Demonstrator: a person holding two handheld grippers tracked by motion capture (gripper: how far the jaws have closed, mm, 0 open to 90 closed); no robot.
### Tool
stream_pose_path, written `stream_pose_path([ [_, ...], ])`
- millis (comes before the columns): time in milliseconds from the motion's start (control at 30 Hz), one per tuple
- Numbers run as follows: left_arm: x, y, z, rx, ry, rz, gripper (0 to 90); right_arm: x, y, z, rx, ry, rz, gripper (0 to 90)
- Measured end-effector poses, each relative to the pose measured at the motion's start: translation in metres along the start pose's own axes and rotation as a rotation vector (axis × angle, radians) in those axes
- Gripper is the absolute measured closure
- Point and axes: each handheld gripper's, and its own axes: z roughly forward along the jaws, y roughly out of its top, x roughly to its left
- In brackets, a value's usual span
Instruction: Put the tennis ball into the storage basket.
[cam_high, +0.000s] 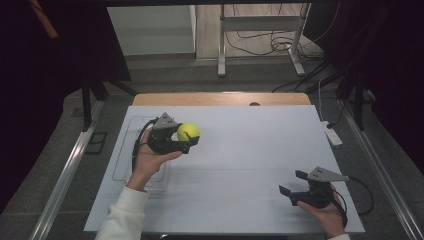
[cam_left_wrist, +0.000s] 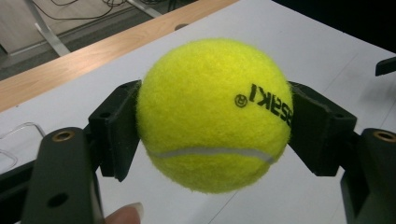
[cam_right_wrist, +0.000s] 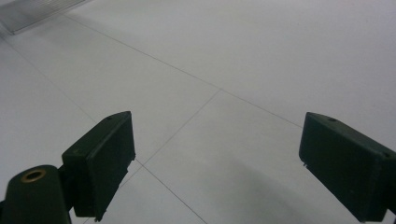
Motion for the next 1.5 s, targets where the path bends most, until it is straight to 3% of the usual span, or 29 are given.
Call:
stream_pose_path([
  [1500,0.026,-0.007,-0.016,-0.045,0.100,-0.066,26.0,0.000,0.000,0.000,0.002,-0.006,0.000,10.8],
])
